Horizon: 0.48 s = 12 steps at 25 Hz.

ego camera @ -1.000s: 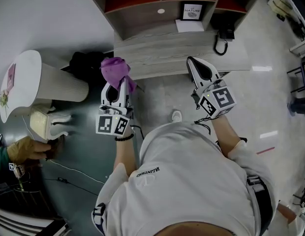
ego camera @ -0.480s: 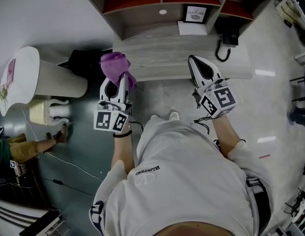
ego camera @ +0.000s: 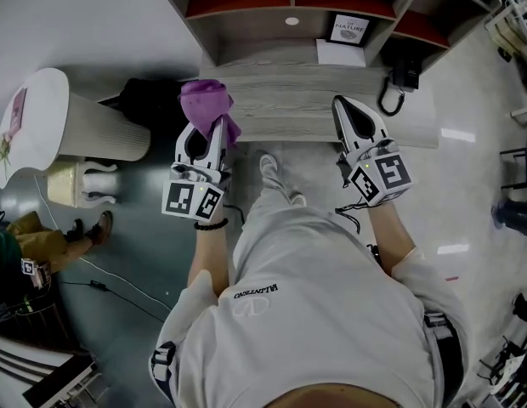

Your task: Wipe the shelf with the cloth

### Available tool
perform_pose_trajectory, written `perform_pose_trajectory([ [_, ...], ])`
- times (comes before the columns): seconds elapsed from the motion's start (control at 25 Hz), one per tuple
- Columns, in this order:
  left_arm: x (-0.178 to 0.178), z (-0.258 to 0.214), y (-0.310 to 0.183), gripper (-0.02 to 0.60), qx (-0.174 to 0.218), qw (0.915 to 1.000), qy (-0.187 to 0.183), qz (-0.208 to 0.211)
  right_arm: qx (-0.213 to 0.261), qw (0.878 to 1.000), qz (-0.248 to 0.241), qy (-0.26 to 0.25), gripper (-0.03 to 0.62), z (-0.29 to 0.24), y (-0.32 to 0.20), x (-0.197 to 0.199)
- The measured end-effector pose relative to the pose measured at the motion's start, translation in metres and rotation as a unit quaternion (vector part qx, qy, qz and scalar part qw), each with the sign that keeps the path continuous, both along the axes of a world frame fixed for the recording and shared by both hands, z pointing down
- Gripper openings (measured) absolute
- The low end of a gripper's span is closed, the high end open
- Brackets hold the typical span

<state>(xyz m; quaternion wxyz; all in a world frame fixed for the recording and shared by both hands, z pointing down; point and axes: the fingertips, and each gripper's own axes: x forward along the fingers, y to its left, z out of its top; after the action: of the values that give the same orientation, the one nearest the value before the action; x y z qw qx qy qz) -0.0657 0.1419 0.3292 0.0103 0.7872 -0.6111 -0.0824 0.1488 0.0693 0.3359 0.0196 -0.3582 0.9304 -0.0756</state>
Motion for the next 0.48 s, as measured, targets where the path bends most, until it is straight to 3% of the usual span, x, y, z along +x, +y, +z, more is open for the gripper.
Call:
perform_pose_trajectory([
  [0.48, -0.033, -0.002, -0.064, 0.080, 0.008, 0.9999, 0.008, 0.007, 0.005, 1.000, 0.001, 0.010, -0.002, -0.002, -0.049, -0.037],
])
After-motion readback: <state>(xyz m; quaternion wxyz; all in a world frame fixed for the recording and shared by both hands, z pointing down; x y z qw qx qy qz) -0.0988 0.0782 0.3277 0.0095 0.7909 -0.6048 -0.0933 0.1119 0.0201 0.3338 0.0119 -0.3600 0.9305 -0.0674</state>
